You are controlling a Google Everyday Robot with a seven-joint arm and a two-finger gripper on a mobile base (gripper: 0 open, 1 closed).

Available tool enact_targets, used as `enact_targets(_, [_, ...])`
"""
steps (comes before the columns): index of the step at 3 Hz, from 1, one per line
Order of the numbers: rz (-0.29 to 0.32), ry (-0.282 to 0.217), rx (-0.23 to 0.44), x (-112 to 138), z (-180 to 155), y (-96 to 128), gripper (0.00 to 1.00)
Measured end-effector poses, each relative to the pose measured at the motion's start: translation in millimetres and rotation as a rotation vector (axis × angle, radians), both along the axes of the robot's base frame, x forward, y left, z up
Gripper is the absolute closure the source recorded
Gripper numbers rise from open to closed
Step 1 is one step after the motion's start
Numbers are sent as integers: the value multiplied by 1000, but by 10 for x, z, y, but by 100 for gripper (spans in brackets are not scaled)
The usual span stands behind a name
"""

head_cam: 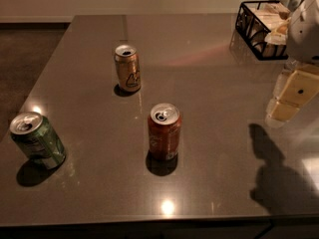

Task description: Move coke can near green can

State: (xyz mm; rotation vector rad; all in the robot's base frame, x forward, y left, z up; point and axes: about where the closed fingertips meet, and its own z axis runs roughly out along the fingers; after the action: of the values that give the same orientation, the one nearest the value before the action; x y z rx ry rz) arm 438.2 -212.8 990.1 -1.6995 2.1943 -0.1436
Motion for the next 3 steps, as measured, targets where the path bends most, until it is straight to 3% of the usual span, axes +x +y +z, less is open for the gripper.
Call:
enact_targets(1, [0, 0, 0, 0, 1, 0, 0])
enact_targets(2, [12, 16, 56, -16, -9, 68, 0])
enact_targets(3, [43, 31, 169, -57, 43, 198, 0])
